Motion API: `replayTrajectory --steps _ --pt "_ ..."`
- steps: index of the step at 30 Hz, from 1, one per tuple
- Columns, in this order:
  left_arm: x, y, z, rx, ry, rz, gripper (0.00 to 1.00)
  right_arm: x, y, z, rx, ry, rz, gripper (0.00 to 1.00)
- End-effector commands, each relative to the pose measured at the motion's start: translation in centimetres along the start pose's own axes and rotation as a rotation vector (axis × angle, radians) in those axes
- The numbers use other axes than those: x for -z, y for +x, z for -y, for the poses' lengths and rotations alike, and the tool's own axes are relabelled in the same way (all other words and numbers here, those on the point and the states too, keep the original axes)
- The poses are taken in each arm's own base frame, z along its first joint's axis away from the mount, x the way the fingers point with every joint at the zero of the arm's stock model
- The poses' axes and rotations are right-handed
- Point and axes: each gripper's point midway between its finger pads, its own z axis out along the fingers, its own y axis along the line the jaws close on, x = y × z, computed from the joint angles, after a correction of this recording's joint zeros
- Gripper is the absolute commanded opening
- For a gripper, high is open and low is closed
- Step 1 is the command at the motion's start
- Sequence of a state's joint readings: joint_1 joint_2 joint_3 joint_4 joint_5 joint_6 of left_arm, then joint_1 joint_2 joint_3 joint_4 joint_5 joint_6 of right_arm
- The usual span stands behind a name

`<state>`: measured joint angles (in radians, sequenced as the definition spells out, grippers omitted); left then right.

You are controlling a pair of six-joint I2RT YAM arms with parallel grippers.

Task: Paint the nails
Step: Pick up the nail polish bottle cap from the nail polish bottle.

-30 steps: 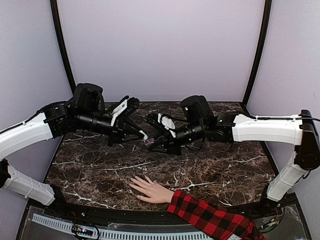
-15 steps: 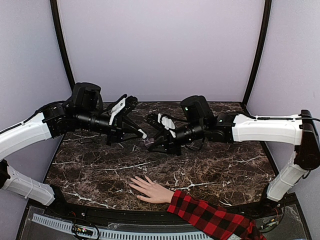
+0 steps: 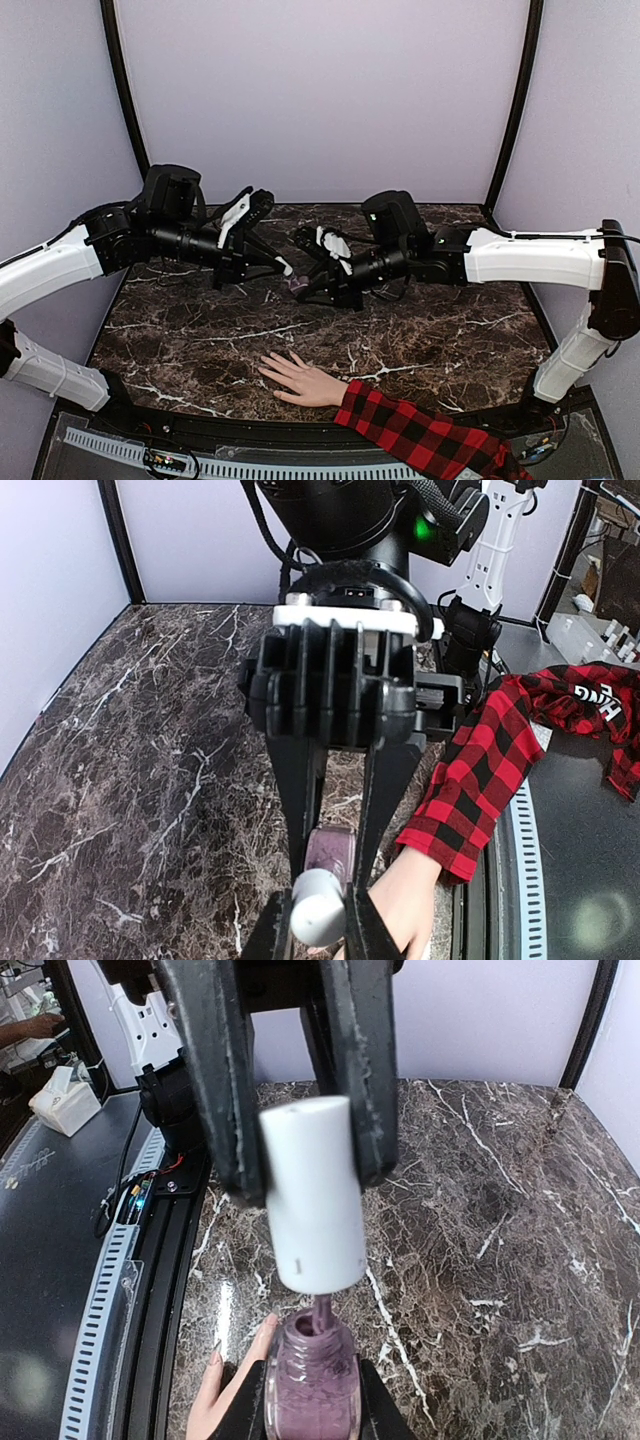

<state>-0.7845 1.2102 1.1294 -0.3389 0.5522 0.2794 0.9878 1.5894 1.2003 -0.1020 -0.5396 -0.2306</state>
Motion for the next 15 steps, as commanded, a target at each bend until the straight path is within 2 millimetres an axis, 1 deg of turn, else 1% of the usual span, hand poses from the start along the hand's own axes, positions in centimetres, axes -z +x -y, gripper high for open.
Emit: replayTrajectory --steps 1,5,7,12,15 --pt "0.6 -0.8 -1.0 0.004 -0.05 0.02 0.0 0.6 -2.2 -0.1 0.044 -0.013 0.065 0.0" --pt "1.0 -1.4 -1.1 0.0 -0.056 0.041 0.0 0.5 -2.2 -0.1 0.045 -0.018 0.065 0.0" --pt "1.1 -1.4 -1.1 0.0 -0.06 0.039 0.0 0.5 -2.2 -0.1 0.044 -0.016 0.065 0.0" --pt "1.0 -1.3 -0.6 -0.003 -0.027 0.041 0.0 0.5 -2.0 0.0 0.042 -0.009 0.061 0.0" --pt "1.0 -1.3 0.2 -0.004 0.015 0.048 0.0 0.5 -2.0 0.3 0.037 0.004 0.058 0.0"
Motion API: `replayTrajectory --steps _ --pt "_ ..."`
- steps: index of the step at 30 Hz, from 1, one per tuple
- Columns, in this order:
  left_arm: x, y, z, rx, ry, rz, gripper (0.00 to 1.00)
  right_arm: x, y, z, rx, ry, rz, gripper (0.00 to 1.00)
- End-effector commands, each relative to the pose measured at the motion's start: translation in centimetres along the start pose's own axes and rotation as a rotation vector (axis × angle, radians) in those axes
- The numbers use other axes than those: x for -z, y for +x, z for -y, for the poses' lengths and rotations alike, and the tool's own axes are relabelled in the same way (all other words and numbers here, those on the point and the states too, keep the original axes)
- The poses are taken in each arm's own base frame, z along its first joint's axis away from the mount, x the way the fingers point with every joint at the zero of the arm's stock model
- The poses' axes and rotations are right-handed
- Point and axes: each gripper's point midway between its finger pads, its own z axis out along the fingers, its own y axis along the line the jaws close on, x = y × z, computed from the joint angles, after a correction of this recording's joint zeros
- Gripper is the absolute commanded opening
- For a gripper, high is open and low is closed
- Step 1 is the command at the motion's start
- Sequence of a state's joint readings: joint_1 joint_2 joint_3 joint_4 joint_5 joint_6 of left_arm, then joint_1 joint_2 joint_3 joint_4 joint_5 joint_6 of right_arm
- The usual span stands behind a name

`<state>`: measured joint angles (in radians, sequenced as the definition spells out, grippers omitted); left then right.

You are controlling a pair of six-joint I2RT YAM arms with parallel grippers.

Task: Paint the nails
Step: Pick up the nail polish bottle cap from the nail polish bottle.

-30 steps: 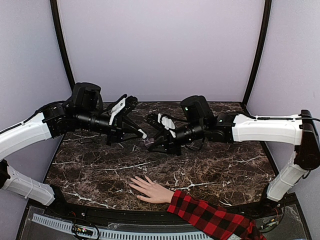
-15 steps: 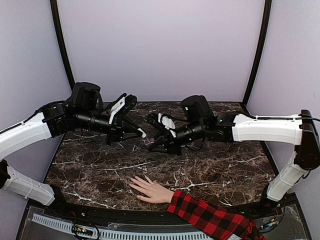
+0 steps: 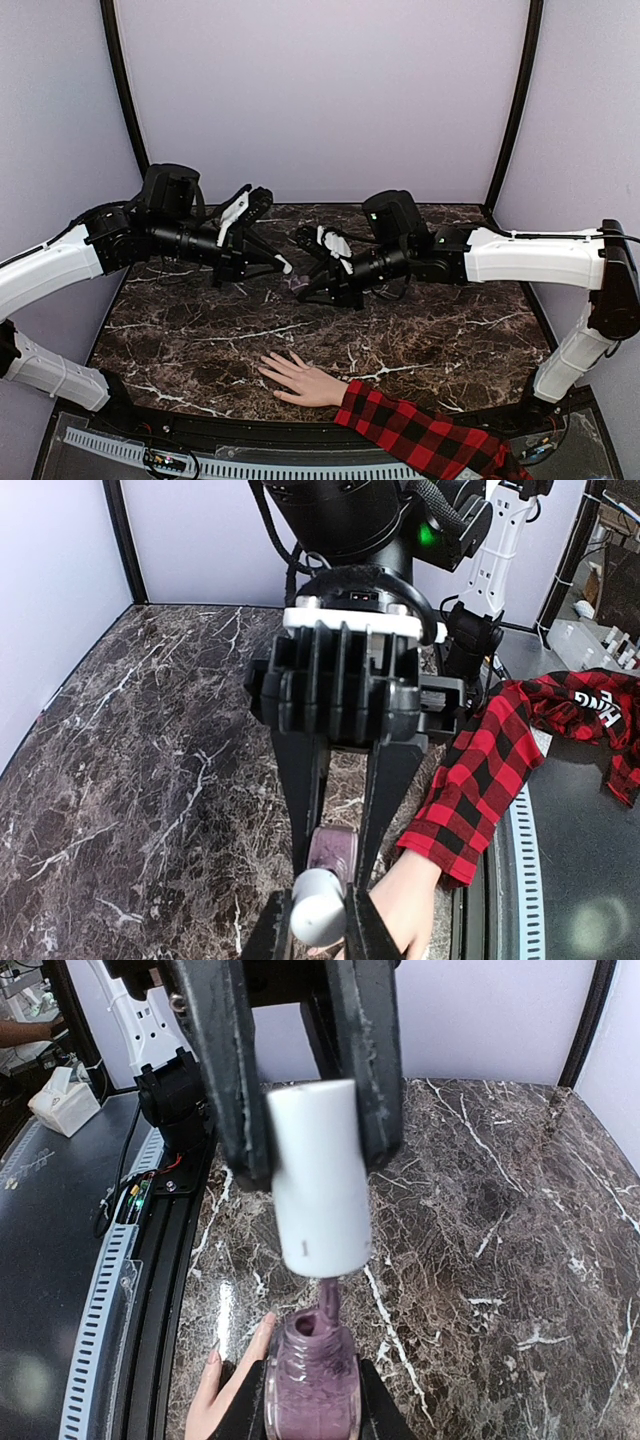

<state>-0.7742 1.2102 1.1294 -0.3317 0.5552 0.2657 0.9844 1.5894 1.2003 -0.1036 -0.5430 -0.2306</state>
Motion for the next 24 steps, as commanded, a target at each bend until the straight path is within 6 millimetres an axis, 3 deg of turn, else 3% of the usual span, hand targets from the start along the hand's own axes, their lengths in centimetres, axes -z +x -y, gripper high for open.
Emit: replayTrajectory --steps 1,24 --pt "0.9 -1.2 0.7 -0.019 0.032 0.044 0.0 0.4 -2.0 0.3 0.04 0.009 0.056 0.0" --pt "0.9 -0.9 1.8 -0.005 0.095 0.04 0.0 0.3 -1.9 0.6 0.031 0.03 0.052 0.0"
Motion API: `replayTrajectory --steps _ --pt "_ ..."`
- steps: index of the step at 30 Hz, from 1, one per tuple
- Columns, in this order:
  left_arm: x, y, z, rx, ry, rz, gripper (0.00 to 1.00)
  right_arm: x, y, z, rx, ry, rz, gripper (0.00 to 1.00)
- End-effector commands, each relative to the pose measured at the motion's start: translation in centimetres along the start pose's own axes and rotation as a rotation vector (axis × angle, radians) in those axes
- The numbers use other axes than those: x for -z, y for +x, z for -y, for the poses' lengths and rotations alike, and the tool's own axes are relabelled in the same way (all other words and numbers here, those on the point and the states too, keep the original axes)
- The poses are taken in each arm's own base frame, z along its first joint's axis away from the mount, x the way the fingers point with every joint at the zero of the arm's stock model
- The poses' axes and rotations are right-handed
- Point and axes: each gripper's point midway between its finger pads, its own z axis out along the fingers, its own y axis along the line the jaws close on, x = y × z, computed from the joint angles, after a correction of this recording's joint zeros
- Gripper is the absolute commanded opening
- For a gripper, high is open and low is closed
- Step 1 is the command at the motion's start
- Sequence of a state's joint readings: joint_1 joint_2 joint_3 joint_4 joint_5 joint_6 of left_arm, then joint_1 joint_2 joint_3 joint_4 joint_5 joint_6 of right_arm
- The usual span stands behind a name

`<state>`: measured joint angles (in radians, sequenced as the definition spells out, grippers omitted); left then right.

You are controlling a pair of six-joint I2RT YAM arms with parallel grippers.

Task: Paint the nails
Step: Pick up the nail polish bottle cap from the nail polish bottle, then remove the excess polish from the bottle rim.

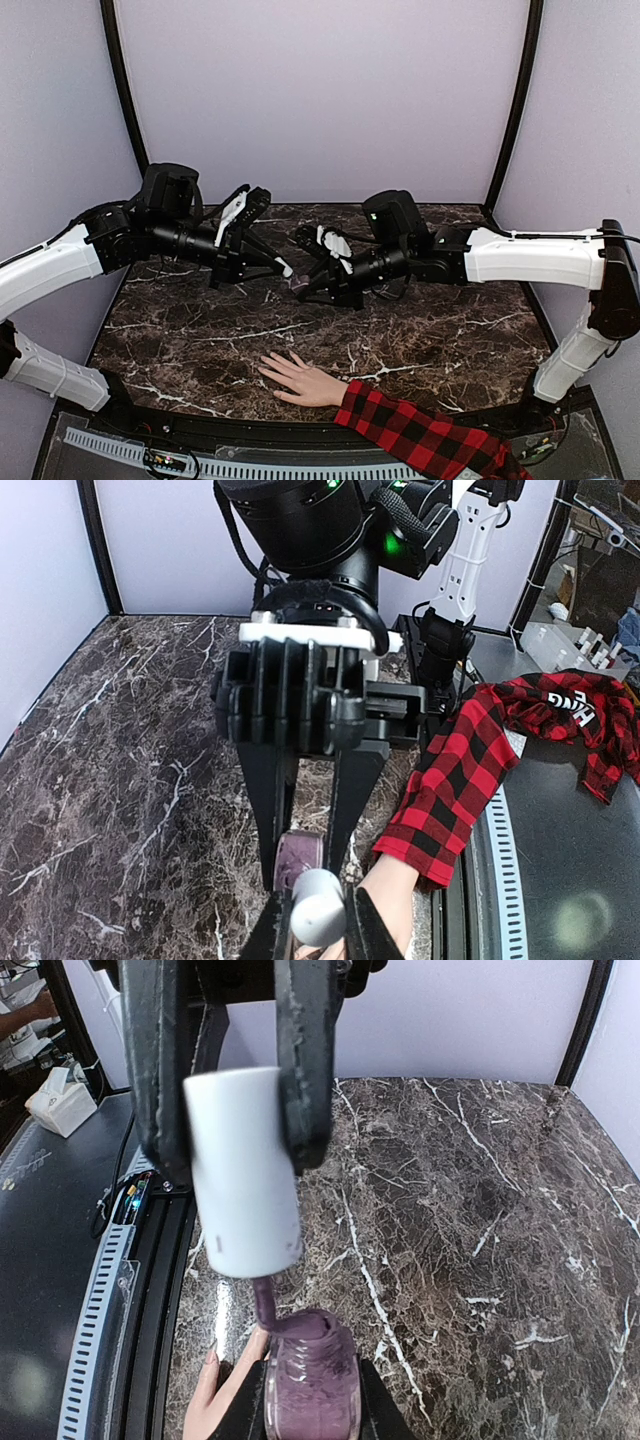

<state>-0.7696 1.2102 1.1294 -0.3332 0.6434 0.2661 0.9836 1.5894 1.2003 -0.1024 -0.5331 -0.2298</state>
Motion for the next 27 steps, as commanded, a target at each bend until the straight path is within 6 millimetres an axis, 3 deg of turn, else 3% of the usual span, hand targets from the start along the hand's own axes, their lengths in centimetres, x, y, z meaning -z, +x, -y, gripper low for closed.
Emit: replayTrajectory --steps 1,12,27 --pt "0.7 -0.6 0.5 -0.006 0.015 0.017 0.0 0.3 -1.9 0.5 0.031 0.021 0.054 0.0" --pt "0.9 0.0 -1.6 0.019 -0.09 -0.011 0.0 0.6 -2.0 0.1 0.042 0.008 0.066 0.0" --pt "1.4 0.4 -2.1 0.024 -0.124 -0.026 0.0 0.5 -1.8 0.3 0.039 0.022 0.061 0.0"
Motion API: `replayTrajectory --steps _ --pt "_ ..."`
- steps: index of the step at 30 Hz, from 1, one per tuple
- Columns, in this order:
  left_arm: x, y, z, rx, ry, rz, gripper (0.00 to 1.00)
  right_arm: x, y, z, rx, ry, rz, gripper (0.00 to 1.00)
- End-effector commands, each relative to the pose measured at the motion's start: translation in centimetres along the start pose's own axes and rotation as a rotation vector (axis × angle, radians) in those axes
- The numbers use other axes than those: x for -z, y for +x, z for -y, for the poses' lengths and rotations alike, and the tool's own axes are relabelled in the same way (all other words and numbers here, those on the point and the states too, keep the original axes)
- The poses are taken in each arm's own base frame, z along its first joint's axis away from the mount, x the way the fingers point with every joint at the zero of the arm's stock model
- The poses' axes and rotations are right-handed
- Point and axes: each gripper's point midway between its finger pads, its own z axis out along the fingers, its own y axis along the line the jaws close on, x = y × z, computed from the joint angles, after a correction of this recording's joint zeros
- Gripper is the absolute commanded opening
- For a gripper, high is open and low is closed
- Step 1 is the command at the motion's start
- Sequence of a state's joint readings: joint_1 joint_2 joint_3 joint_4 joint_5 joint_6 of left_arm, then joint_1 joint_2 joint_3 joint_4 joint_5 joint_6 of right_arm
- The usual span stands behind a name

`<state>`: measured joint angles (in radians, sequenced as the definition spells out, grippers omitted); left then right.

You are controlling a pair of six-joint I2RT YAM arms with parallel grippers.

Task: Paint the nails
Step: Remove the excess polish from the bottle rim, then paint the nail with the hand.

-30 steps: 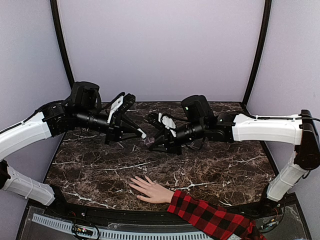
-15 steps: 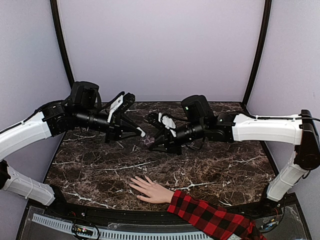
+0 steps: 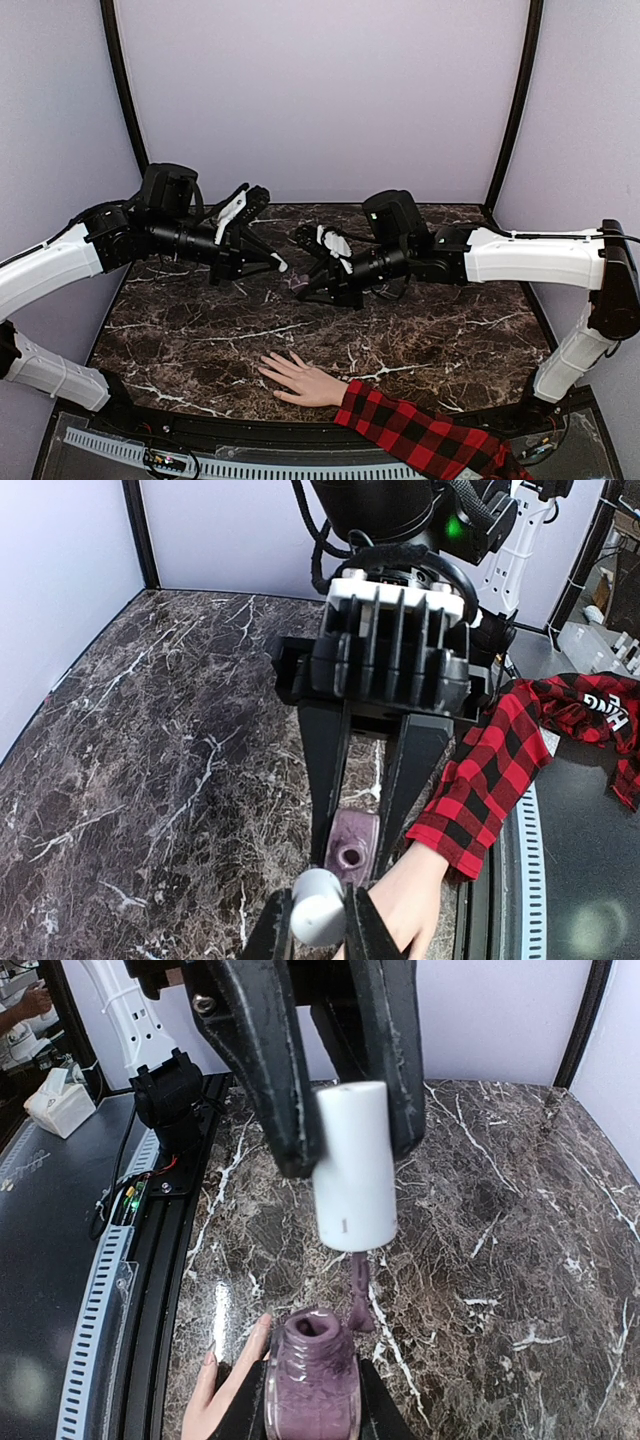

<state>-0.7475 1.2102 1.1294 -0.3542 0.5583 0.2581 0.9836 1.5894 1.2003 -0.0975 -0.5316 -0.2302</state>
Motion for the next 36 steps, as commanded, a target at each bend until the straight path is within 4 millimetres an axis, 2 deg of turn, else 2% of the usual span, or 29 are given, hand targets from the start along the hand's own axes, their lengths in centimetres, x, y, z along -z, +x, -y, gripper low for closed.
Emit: replayTrajectory --steps 1,8,14,18,23,24,25,26,27,28,29,30,36 --pt "1.1 -0.6 -0.2 -0.004 -0.029 0.015 0.0 0.5 -1.7 0.3 0.034 0.021 0.055 0.0" --pt "2.2 -0.9 -0.8 0.019 -0.075 0.043 0.0 0.6 -1.5 0.8 0.028 0.05 0.048 0.0" --pt "2.3 0.5 -1.6 0.101 -0.126 0.003 0.0 1.3 -1.7 1.2 0.013 0.071 0.071 0.0" --pt "2.4 1.7 -1.4 0.19 -0.135 -0.003 0.0 2.3 -1.9 1.6 0.001 0.093 0.1 0.0" --pt "2.4 3.9 -0.6 0.281 -0.122 -0.01 0.0 3.0 -1.9 1.9 -0.012 0.113 0.112 0.0" --pt "2.1 4.9 -0.3 0.317 -0.115 -0.021 0.0 3.1 -1.9 2.0 -0.013 0.117 0.115 0.0" --pt "2.3 4.7 0.1 0.314 -0.111 0.003 0.0 3.2 -1.8 2.0 -0.016 0.119 0.116 0.0" --pt "2.0 5.8 0.3 0.345 -0.108 -0.009 0.0 3.3 -1.8 2.0 -0.017 0.122 0.117 0.0" --pt "2.2 5.4 0.6 0.335 -0.107 0.022 0.0 3.3 -1.7 2.0 -0.019 0.124 0.118 0.0" --pt "1.9 6.6 1.0 0.357 -0.104 0.008 0.0 3.4 -1.7 2.1 -0.021 0.127 0.117 0.0" --pt "2.1 6.3 1.2 0.347 -0.112 0.031 0.0 3.4 -1.5 2.1 -0.023 0.129 0.115 0.0" --pt "1.8 7.4 1.4 0.369 -0.116 0.017 0.0 3.5 -1.6 2.2 -0.023 0.131 0.116 0.0" --pt "0.4 11.1 2.2 0.392 -0.165 -0.043 0.0 3.6 -1.5 2.2 -0.024 0.134 0.115 0.0"
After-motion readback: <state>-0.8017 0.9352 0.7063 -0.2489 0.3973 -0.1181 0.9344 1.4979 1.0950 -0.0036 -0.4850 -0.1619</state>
